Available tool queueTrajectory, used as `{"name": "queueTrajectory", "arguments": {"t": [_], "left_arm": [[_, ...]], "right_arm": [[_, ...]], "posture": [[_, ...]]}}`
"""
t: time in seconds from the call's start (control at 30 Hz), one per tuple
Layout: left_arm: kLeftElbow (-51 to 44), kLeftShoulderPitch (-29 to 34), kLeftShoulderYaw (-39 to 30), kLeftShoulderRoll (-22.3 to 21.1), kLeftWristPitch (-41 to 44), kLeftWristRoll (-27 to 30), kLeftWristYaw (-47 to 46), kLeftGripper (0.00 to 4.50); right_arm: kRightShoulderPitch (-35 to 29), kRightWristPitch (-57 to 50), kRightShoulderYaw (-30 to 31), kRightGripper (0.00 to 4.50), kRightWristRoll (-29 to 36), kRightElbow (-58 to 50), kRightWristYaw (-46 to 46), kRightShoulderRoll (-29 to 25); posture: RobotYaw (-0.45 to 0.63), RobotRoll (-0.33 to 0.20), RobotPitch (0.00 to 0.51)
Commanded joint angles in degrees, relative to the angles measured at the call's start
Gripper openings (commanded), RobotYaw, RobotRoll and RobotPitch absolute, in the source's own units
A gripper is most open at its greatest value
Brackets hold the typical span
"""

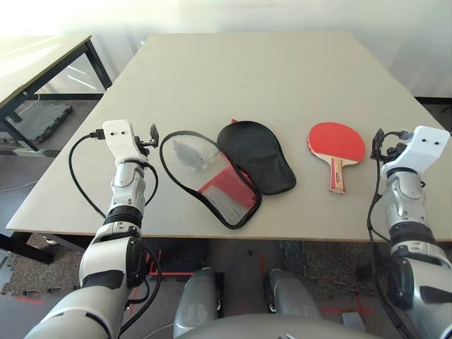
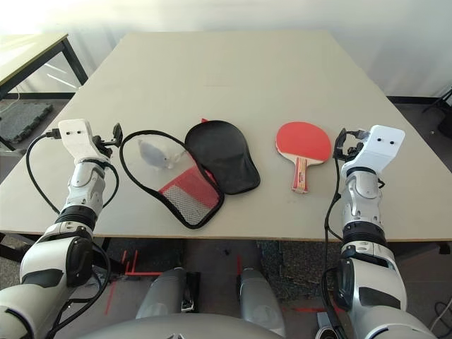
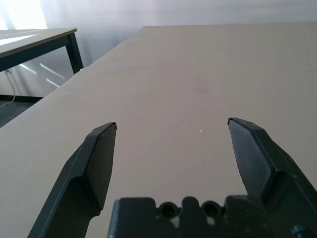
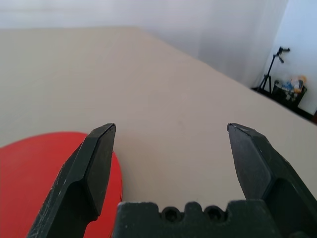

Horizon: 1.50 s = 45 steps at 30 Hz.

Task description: Store the ping-pong paddle in its case and zip it.

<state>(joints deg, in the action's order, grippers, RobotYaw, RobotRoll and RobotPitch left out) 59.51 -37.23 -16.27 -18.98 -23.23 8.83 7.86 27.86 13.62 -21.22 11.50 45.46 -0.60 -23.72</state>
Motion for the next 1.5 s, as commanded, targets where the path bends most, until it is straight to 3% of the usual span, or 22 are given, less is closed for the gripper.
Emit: {"name": "queueTrajectory", "arguments": {"t": [0.03, 0.5, 0.87, 1.07, 1.5], "left_arm": [[1.0, -1.4, 0.0, -1.0, 0.5, 0.0, 1.4, 4.50], [0.9, -1.2, 0.5, -1.3, -0.3, -0.6, 2.2, 4.50], [-5.6, -5.1, 1.6, -7.2, 3.5, 3.0, 21.2, 4.50], [-8.8, -9.8, 3.9, -9.8, 9.0, 5.2, 36.4, 4.50], [-19.2, -10.1, 11.3, -9.1, 20.3, 7.2, 58.1, 4.50]], "right_arm": [[0.7, -3.7, -0.1, 4.46, 0.8, -5.0, -0.5, -0.5], [-2.6, -11.6, -0.3, 4.46, 2.7, -15.0, -1.2, 1.5], [-5.1, -47.1, 0.8, 4.46, 5.3, -42.1, 5.4, 2.9], [-2.1, -67.7, -5.5, 4.46, 11.9, -53.4, 10.3, 4.7], [3.2, -94.3, -8.1, 4.46, 11.2, -60.7, 11.7, 5.2]], "posture": [[-0.03, 0.000, 0.029], [-0.03, 0.000, 0.048], [-0.07, 0.000, 0.051], [-0.12, 0.000, 0.051], [-0.11, 0.000, 0.081]]}}
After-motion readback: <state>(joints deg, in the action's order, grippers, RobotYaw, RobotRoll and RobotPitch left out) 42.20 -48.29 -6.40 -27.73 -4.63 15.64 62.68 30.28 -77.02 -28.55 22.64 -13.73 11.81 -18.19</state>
